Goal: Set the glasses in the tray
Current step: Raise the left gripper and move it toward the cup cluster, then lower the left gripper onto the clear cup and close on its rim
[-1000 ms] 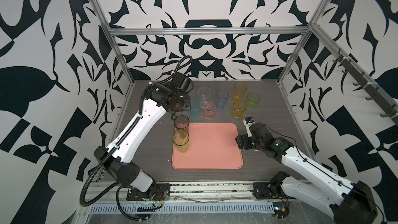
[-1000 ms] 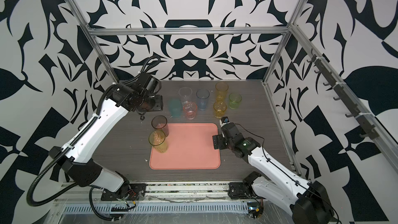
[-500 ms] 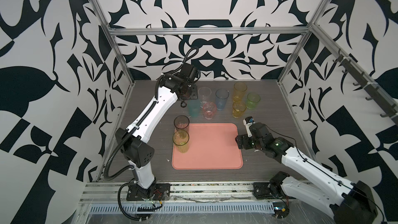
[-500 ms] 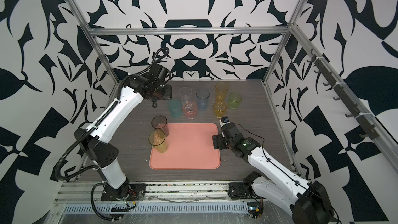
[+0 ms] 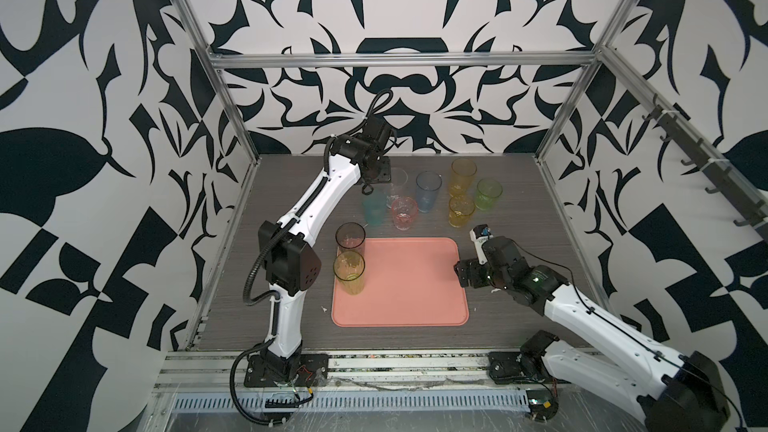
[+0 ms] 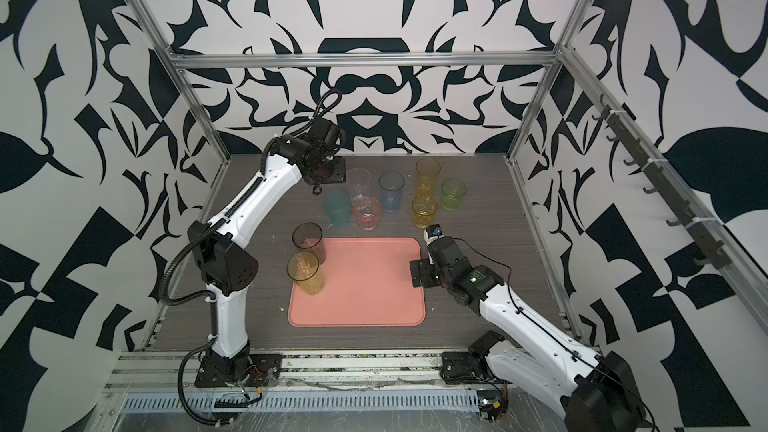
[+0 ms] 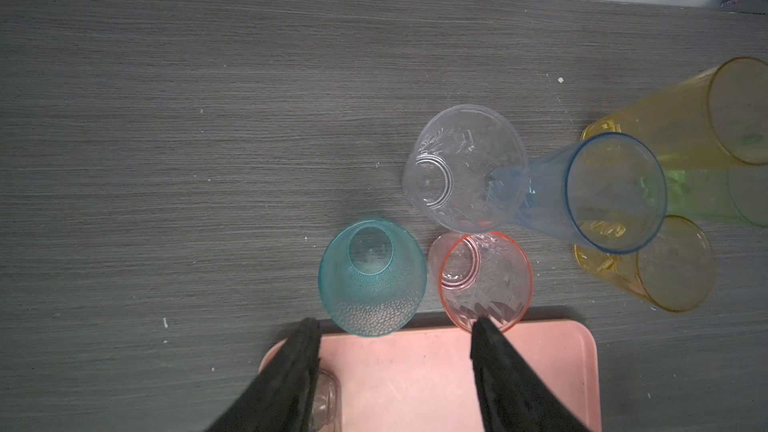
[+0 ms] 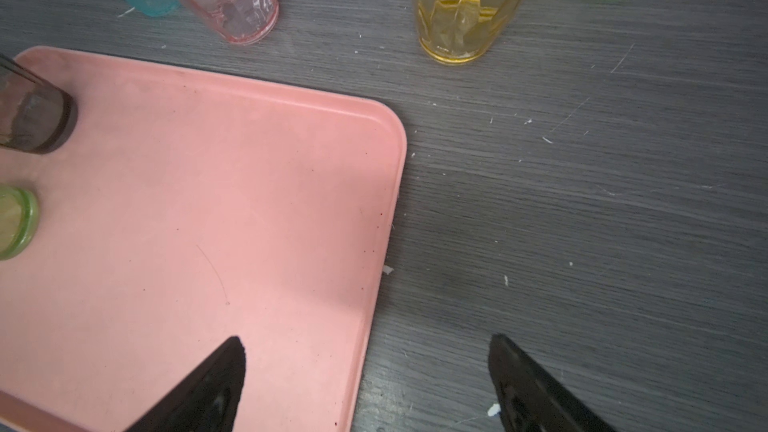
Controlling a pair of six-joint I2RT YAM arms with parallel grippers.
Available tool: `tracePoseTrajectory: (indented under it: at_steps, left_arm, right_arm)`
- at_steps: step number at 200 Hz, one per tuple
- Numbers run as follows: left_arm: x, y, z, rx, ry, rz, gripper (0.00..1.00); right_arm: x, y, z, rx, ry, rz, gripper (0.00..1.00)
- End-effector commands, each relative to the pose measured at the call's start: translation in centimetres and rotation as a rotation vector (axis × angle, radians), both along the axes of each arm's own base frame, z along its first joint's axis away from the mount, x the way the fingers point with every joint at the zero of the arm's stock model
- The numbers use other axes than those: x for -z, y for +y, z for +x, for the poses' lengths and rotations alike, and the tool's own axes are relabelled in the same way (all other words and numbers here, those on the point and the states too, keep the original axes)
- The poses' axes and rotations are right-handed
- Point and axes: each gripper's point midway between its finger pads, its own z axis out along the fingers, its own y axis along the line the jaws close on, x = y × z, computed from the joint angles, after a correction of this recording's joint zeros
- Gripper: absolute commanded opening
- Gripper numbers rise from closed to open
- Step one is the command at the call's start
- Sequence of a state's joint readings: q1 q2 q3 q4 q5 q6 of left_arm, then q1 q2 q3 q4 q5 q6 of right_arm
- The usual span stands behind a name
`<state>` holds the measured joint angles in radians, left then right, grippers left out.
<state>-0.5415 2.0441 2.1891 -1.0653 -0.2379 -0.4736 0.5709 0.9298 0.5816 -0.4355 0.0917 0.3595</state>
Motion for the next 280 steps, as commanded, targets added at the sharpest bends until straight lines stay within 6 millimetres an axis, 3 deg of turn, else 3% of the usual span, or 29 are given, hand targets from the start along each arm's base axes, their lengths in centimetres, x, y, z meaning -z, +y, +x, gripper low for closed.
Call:
tracePoseTrajectory:
  at_steps: [1,140,213,280]
  left_arm:
    - [0.0,-0.5,1.1,0.002,-0.009,-0.022,0.62]
    - [5.2,-3.0,5.0,-0.008,0.072,-0.131,0.60]
    - [7.6,-3.1,6.4,-0.010,0.087,-0.103,0.50]
    - [8.5,-3.5,6.9,-0.012,0.097,-0.121,0.29]
  right_arm:
    - [-0.6,0.0,0.4,0.005,-0.032,0.008,0.95]
    - [0.0,0.3,0.5,-0.008,-0.003,-0.005,0.95]
    - [0.4,0.5,0.5,-0.015,0.019,-0.007,0.95]
    - [0.4,0.6,0.6,-0.017,0.023,-0.008,0.95]
